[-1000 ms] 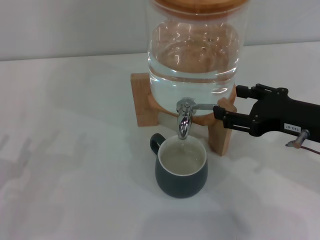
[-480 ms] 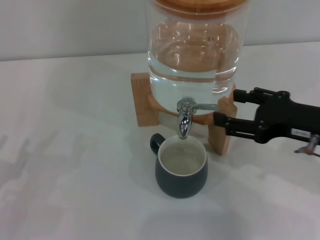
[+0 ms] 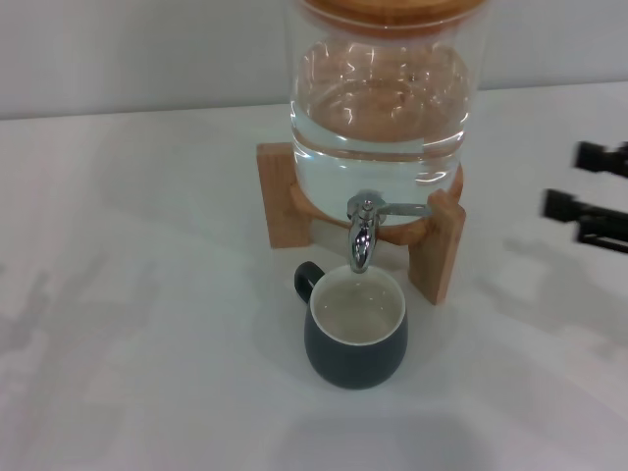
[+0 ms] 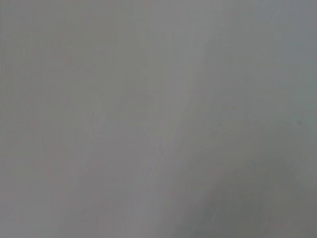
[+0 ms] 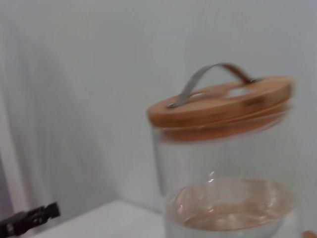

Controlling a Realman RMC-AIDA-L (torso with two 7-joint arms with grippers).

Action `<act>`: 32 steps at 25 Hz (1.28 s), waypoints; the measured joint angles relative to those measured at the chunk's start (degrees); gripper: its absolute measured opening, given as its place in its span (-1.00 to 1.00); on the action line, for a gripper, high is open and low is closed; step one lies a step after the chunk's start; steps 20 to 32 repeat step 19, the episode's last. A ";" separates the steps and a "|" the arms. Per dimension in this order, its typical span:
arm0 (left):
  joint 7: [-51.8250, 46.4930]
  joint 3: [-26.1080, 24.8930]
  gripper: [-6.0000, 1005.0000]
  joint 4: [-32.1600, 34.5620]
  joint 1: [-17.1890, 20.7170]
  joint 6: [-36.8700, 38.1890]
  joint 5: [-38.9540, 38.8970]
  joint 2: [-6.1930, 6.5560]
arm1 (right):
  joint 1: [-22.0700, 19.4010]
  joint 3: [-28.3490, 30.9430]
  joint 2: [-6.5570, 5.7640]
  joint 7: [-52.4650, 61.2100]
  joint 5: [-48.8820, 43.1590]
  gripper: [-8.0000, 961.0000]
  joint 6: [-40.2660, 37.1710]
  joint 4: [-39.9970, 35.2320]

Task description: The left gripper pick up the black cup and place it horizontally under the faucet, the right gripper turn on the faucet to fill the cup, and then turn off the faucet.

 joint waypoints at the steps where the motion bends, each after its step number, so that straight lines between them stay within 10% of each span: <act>1: 0.14 -0.31 0.18 0.04 0.01 -0.05 -0.07 0.03 | 0.31 2.62 0.01 -1.83 1.47 0.60 2.21 2.59; 10: 2.19 -5.20 0.18 0.18 0.18 -0.29 -0.64 0.21 | 8.91 25.42 -0.39 -21.48 5.52 0.60 21.84 38.40; 19: 3.82 -9.73 0.18 0.26 0.26 -0.96 -0.88 0.21 | 10.26 34.79 -0.11 -49.33 7.25 0.60 23.09 64.75; 32: 3.82 -9.73 0.18 0.26 0.26 -0.96 -0.88 0.21 | 10.26 34.79 -0.11 -49.33 7.25 0.60 23.09 64.75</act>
